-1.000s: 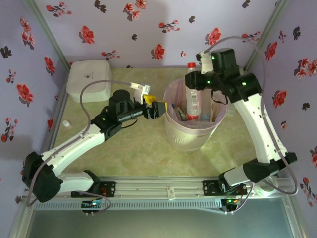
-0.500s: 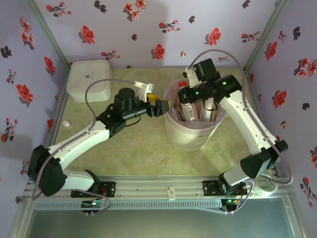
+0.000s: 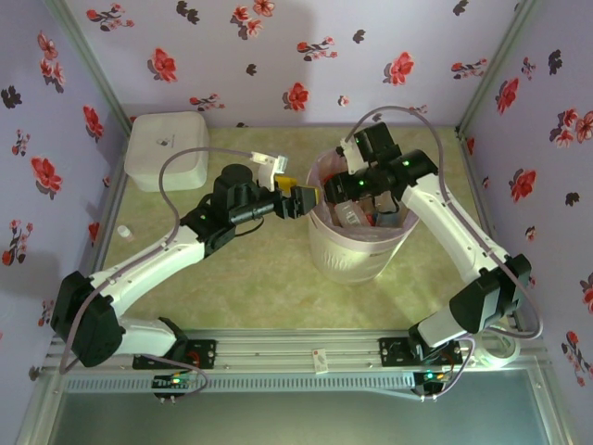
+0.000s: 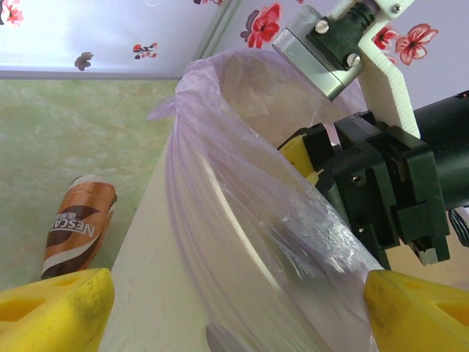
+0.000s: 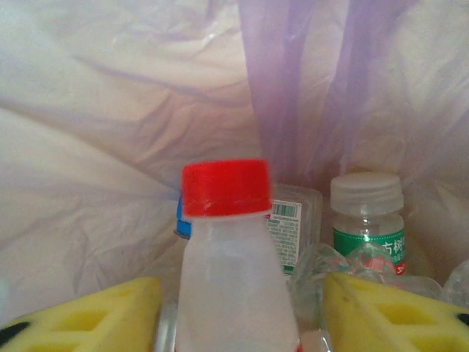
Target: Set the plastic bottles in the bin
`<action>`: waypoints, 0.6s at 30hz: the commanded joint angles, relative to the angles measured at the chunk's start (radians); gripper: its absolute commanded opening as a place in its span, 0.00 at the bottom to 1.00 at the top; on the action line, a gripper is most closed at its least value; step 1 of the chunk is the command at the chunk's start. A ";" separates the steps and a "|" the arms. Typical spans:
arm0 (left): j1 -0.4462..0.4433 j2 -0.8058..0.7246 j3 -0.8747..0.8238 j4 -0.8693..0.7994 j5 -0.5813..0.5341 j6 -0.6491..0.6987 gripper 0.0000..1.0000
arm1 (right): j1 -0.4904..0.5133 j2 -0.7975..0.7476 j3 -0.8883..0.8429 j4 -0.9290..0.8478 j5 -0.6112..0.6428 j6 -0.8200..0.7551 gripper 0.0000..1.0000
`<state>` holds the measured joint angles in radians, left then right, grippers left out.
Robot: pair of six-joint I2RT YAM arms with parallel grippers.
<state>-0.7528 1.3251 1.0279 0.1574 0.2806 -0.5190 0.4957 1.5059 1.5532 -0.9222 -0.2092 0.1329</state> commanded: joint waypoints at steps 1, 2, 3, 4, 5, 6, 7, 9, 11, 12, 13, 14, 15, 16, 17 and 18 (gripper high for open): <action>-0.006 0.007 0.014 -0.022 -0.024 0.014 0.88 | 0.002 -0.017 0.053 -0.002 -0.002 -0.002 0.69; -0.007 0.005 0.014 -0.024 -0.024 0.016 0.88 | 0.001 -0.027 0.070 -0.016 0.005 -0.005 0.73; -0.006 0.002 0.014 -0.026 -0.025 0.019 0.88 | 0.001 -0.042 0.089 -0.029 0.009 -0.008 0.75; -0.006 0.001 0.013 -0.027 -0.025 0.022 0.88 | 0.001 -0.058 0.108 -0.042 0.015 -0.010 0.77; -0.006 -0.001 0.011 -0.028 -0.026 0.024 0.88 | 0.000 -0.076 0.121 -0.052 0.021 -0.011 0.79; -0.005 -0.002 0.009 -0.027 -0.027 0.026 0.88 | 0.000 -0.095 0.141 -0.066 0.027 -0.013 0.80; -0.006 -0.004 0.008 -0.027 -0.030 0.025 0.88 | -0.002 -0.114 0.156 -0.078 0.036 -0.015 0.81; -0.005 -0.003 0.008 -0.027 -0.031 0.026 0.88 | -0.011 -0.145 0.193 -0.108 0.061 -0.004 0.83; -0.006 -0.002 0.009 -0.027 -0.031 0.026 0.88 | -0.036 -0.166 0.238 -0.154 0.081 0.006 0.84; -0.005 -0.003 0.010 -0.027 -0.031 0.025 0.88 | -0.054 -0.179 0.253 -0.167 0.094 0.009 0.84; -0.005 -0.003 0.011 -0.027 -0.031 0.025 0.88 | -0.072 -0.194 0.264 -0.176 0.113 0.012 0.84; -0.005 -0.005 0.012 -0.027 -0.031 0.025 0.88 | -0.090 -0.206 0.275 -0.188 0.131 0.012 0.84; -0.005 -0.006 0.012 -0.027 -0.031 0.026 0.88 | -0.114 -0.218 0.288 -0.209 0.157 0.011 0.83; -0.005 -0.007 0.012 -0.027 -0.031 0.026 0.88 | -0.141 -0.229 0.303 -0.228 0.185 0.013 0.81; -0.005 -0.007 0.012 -0.028 -0.031 0.025 0.88 | -0.167 -0.238 0.307 -0.240 0.198 0.012 0.81; -0.005 -0.007 0.012 -0.028 -0.031 0.025 0.88 | -0.201 -0.247 0.306 -0.250 0.209 0.013 0.80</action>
<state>-0.7528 1.3247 1.0279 0.1574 0.2752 -0.5182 0.3500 1.2686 1.8439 -1.0836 -0.0875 0.1371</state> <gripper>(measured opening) 0.883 0.802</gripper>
